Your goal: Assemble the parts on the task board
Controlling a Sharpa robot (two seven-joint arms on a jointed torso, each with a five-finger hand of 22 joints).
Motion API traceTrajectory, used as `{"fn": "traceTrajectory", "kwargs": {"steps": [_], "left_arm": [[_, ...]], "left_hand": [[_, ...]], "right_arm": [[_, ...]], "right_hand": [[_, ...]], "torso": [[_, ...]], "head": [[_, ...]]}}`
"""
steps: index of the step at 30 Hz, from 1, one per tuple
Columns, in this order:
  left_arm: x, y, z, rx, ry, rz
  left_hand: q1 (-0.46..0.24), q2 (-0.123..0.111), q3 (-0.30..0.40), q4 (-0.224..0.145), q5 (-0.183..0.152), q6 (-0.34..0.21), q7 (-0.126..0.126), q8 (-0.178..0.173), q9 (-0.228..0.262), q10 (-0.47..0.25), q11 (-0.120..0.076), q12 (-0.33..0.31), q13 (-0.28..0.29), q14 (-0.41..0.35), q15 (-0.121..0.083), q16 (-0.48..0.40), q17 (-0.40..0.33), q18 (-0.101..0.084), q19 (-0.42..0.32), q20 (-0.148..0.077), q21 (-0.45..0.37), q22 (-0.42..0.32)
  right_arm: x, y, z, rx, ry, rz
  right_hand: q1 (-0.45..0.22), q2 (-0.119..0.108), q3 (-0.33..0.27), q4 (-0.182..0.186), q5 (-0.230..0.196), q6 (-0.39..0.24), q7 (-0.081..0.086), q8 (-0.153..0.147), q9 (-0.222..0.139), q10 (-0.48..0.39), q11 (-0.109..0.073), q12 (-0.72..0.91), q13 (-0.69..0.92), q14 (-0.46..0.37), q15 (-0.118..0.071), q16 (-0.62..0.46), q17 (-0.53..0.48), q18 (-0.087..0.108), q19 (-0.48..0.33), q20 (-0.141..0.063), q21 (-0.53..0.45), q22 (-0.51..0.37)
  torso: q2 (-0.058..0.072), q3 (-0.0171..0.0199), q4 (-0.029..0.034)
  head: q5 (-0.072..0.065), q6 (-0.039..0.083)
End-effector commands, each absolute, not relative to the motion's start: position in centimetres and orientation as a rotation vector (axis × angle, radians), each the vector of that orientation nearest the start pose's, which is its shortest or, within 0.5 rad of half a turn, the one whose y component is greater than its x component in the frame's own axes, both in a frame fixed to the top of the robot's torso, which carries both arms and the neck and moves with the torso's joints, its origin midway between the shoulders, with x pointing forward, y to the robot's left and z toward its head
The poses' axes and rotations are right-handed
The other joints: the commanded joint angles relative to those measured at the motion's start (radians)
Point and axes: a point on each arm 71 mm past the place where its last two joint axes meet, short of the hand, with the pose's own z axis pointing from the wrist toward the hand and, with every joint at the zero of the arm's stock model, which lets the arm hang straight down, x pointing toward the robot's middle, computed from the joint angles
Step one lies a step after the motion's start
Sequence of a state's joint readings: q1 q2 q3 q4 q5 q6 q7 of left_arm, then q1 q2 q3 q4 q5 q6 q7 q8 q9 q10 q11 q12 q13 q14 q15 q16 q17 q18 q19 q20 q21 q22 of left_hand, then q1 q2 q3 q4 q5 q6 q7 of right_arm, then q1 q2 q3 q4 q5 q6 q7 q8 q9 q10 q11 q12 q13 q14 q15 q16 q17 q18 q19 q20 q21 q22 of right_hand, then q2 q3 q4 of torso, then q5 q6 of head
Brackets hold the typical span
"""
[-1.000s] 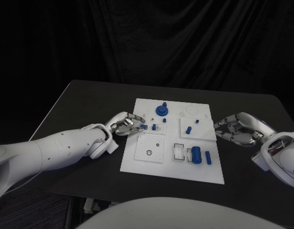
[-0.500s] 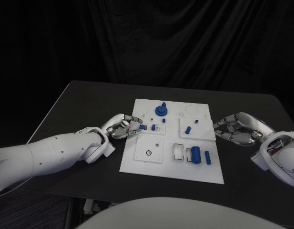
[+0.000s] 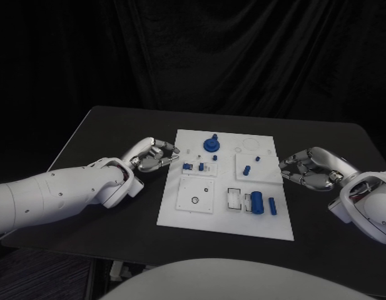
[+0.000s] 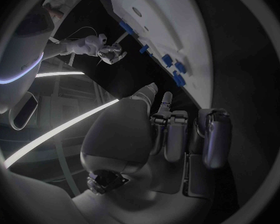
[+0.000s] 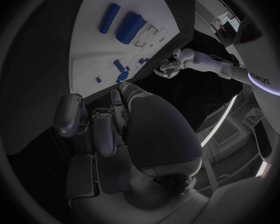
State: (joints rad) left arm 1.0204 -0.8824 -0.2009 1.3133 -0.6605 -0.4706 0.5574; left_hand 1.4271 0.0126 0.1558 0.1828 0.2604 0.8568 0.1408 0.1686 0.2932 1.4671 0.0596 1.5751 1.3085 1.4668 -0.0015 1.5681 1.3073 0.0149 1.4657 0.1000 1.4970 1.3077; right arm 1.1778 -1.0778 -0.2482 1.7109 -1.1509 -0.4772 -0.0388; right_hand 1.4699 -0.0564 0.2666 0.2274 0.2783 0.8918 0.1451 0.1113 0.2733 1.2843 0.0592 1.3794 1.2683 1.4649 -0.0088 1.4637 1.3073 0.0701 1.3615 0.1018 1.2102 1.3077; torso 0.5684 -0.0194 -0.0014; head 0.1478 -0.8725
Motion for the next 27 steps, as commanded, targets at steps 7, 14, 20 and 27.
{"fn": "traceTrajectory", "kwargs": {"steps": [7, 14, 20, 27], "left_arm": [[46.5, 27.9, -26.3, -0.273, 1.639, -0.878], [47.0, 26.1, -26.3, -0.147, 1.769, -0.822], [47.2, 25.0, -27.0, -0.124, 1.877, -0.761], [47.4, 24.0, -27.2, -0.094, 1.909, -0.766]], "left_hand": [[-0.002, 0.008, -0.031, 0.018, -0.014, 0.07, -0.04, 0.116, 0.051, 0.104, -0.035, -0.004, 0.262, 0.104, -0.026, 0.003, 0.263, 0.005, 0.061, -0.014, 0.004, 0.237], [-0.032, 0.026, -0.072, 0.078, -0.014, 0.083, -0.087, 0.288, 0.201, 0.104, -0.077, -0.004, 0.262, 0.104, -0.061, 0.003, 0.263, 0.003, 0.067, -0.05, 0.011, 0.24], [-0.08, 0.035, -0.104, 0.107, -0.031, 0.027, -0.109, 0.444, 0.409, 0.104, -0.098, -0.004, 0.262, 0.104, -0.08, 0.003, 0.263, 0.004, 0.064, -0.07, 0.005, 0.238], [-0.096, 0.054, -0.105, 0.109, -0.029, 0.027, -0.12, 0.484, 0.482, 0.104, -0.105, -0.004, 0.262, 0.104, -0.091, 0.003, 0.263, 0.003, 0.068, -0.077, 0.01, 0.24]], "right_arm": [[41.0, -26.4, -24.6, 0.2, 1.828, 0.703], [41.1, -26.1, -24.7, 0.198, 1.83, 0.705], [41.2, -26.1, -24.8, 0.196, 1.835, 0.703], [41.3, -26.1, -24.8, 0.196, 1.838, 0.7]], "right_hand": [[0.015, 0.002, 0.006, -0.003, 0.003, 0.008, -0.002, 0.005, -0.002, -0.001, 0.003, -0.002, 0.001, 0.013, 0.008, -0.006, 0.11, 0.014, -0.003, 0.006, -0.004, 0.15], [0.016, 0.004, 0.008, -0.004, 0.002, 0.011, -0.002, 0.006, -0.002, -0.001, 0.004, -0.002, 0.001, 0.014, 0.008, -0.005, 0.111, 0.014, -0.002, 0.006, -0.004, 0.151], [0.021, 0.006, 0.01, -0.006, 0.006, 0.015, -0.002, 0.008, -0.002, 0.0, 0.004, -0.002, 0.002, 0.015, 0.009, -0.004, 0.112, 0.014, -0.001, 0.006, -0.003, 0.151], [0.026, 0.009, 0.013, -0.009, 0.012, 0.018, -0.001, 0.009, -0.002, 0.0, 0.005, -0.001, 0.002, 0.015, 0.009, -0.004, 0.113, 0.014, -0.002, 0.007, -0.004, 0.151]], "torso": [[0.001, 0.0015, -0.0009], [0.002, 0.0015, -0.0006], [0.003, 0.0009, -0.0001], [0.005, -0.0012, -0.0007]], "head": [[-0.005, 0.0], [-0.011, 0.0], [-0.016, 0.0], [-0.019, 0.0]]}}
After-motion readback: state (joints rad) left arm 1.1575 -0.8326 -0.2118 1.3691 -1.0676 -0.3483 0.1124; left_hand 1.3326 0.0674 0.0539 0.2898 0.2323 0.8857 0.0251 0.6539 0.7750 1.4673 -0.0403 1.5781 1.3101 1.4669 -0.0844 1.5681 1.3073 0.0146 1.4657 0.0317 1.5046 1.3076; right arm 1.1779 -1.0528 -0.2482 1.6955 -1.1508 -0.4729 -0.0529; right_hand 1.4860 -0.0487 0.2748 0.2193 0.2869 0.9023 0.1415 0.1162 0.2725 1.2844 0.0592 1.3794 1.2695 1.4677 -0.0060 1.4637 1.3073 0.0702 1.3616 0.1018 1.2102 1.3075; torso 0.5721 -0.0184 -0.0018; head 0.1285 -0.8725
